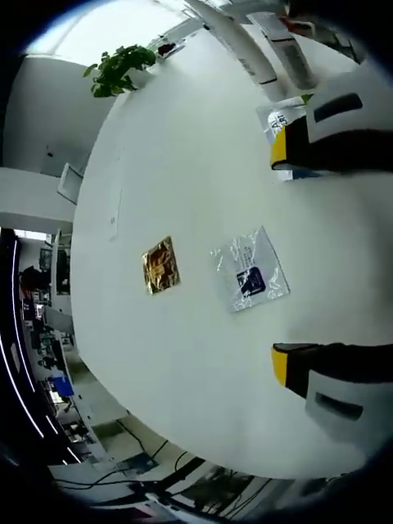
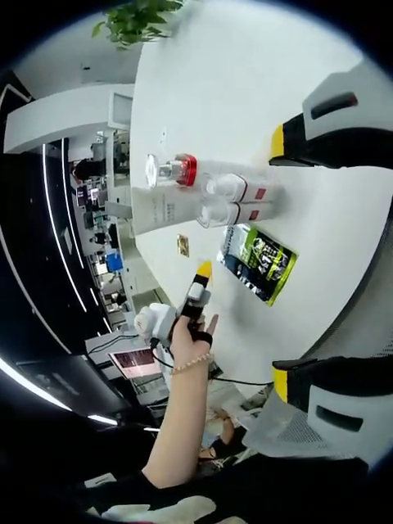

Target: Arrange the skincare products in the storage area until every visible bottle or jar stands upright without overlapping.

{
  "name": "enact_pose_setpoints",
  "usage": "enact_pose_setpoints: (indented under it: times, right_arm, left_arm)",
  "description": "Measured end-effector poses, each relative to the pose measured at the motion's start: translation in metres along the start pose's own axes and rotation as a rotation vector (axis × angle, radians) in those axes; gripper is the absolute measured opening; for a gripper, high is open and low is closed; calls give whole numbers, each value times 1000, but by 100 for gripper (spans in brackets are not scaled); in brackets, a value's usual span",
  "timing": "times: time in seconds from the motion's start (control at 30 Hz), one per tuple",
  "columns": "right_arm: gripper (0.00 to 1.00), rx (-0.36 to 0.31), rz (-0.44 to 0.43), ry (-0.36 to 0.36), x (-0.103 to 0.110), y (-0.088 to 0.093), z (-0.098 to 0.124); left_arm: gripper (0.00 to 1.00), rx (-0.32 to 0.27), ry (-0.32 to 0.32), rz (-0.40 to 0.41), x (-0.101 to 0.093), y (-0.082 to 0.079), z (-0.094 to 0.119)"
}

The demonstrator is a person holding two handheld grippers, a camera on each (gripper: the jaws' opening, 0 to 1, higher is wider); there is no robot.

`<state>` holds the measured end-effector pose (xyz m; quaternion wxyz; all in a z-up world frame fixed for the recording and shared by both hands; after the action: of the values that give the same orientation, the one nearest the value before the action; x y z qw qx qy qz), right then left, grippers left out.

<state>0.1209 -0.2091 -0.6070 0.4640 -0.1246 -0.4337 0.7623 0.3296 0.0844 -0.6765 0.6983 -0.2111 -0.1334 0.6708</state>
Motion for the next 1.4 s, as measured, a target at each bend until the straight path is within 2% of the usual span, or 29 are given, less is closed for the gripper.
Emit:
enact_pose_setpoints:
  times: [0.17, 0.27, 0.33, 0.43, 0.5, 0.77, 0.87, 1.0, 1.07, 1.1, 1.23, 1.4]
  right_arm:
    - [97, 0, -6, 4, -1, 0, 0]
    - [96, -2, -13, 9, -2, 0, 0]
    - [96, -3, -17, 9, -2, 0, 0]
    - [97, -1, -20, 10, -2, 0, 0]
    - [97, -1, -21, 9, -2, 0, 0]
    - [96, -3, -30, 8, -3, 0, 0]
    - [96, 3, -27, 4, -1, 0, 0]
    - [96, -1, -28, 4, 0, -1, 2]
    - [96, -1, -26, 5, 0, -1, 2]
    - [96, 0, -25, 6, 0, -1, 2]
    - [96, -2, -22, 5, -1, -1, 1]
    - [96, 1, -16, -2, -1, 0, 0]
  left_arm:
    - [76, 14, -24, 21, -5, -2, -5]
    - [72, -2, -104, 0, -2, -5, -3]
    - [70, -10, -113, -9, 1, -9, -4]
    - [70, 9, -115, -3, 1, -17, -12]
    - [69, 12, -121, 1, 1, -13, -8]
    - [62, 21, -108, 7, -3, -13, -10]
    - [55, -16, -95, -60, -7, -12, -7]
    - [47, -19, -86, -52, -2, -17, -16]
    - [35, -20, -69, -60, -1, -19, -15]
    - [35, -30, -45, -48, 1, -21, -20]
    - [36, -34, -42, -71, 0, -18, -21]
    - [36, -30, -24, -57, 1, -17, -22]
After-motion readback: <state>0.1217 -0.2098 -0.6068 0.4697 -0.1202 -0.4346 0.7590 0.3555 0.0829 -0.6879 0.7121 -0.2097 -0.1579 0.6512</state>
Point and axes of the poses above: the point that each gripper's makers call its tool centre point, and the gripper's own axes: z roughly backward along the fingers, x roughly to its left, y roughly out of its underside, the point moved 10 cm from there along z, roughly backward along the fingers, and after that the axes turned 10 degrees about x, right-handed, at the moved point
